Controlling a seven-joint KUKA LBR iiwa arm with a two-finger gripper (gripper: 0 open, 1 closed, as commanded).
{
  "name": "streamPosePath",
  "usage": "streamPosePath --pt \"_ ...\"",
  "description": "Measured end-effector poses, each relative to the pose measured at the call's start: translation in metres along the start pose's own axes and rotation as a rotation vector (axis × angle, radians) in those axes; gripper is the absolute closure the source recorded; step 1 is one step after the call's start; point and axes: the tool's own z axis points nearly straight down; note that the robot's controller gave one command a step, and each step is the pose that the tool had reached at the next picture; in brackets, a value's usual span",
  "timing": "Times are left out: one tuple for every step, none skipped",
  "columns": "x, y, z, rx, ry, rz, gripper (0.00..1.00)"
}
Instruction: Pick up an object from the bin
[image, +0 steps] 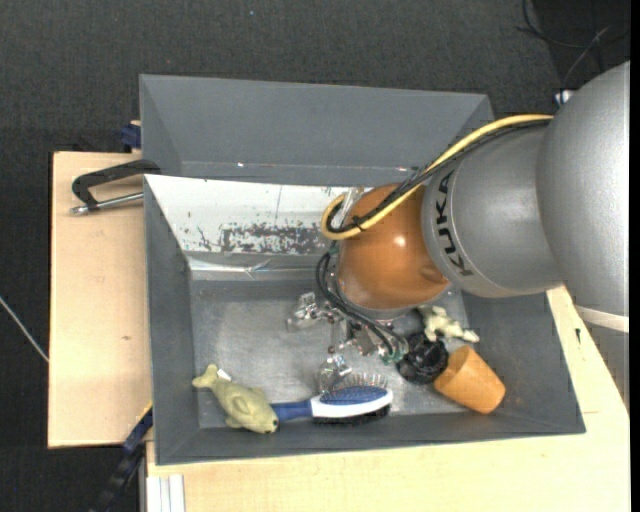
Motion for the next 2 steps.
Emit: streamPosePath --pt "0.048 -0.071 -0.032 0.005 0.000 -0.076 0.00" --pt "0.072 -0.155 -0.040 -0.005 0.018 -0.193 0.00"
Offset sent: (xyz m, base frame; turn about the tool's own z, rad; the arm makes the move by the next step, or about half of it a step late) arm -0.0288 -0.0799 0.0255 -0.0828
